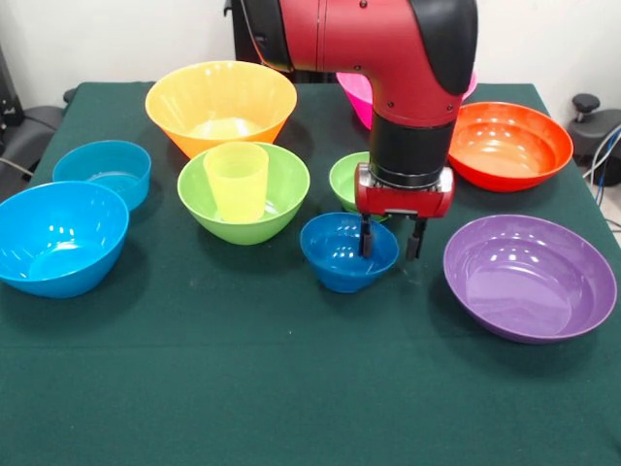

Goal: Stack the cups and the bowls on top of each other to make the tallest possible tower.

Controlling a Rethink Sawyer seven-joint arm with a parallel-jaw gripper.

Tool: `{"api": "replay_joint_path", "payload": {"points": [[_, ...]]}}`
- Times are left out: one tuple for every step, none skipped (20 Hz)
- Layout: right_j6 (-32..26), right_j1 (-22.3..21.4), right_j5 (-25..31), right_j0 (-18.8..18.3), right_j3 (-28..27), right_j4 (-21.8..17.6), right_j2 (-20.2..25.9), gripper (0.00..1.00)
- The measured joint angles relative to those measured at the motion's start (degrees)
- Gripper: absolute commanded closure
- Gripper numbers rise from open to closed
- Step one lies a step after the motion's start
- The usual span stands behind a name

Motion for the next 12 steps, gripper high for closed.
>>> {"api": "replay_joint_path", "payload": {"points": [[0.00, 0.18, -0.11, 0.00, -0.01, 0.01, 0.00, 0.00], [0.00, 0.35, -0.23, -0.01, -0.02, 0.01, 0.00, 0.00], [0.00, 0.74, -0.50, -0.01, -0.04, 0.01, 0.02, 0.00], [0.00, 0.96, -0.78, 0.00, -0.12, 0.01, 0.02, 0.00], [0.00, 1.19, -1.06, 0.00, -0.19, 0.01, 0.02, 0.00], [0.00, 1.19, -1.20, 0.00, -0.31, 0.01, 0.02, 0.00], [0.00, 1.18, -1.34, 0.01, -0.42, 0.01, 0.02, 0.00], [0.00, 1.21, -1.46, 0.01, -0.52, 0.01, 0.02, 0.00], [0.00, 1.22, -1.53, 0.01, -0.59, 0.01, 0.02, 0.00], [0.00, 1.24, -1.69, 0.02, -0.78, 0.01, 0.02, 0.00], [0.00, 1.25, -1.71, 0.03, -0.81, 0.00, 0.02, 0.00], [0.00, 1.25, -1.71, 0.04, -0.82, 0.00, 0.02, 0.00]]}}
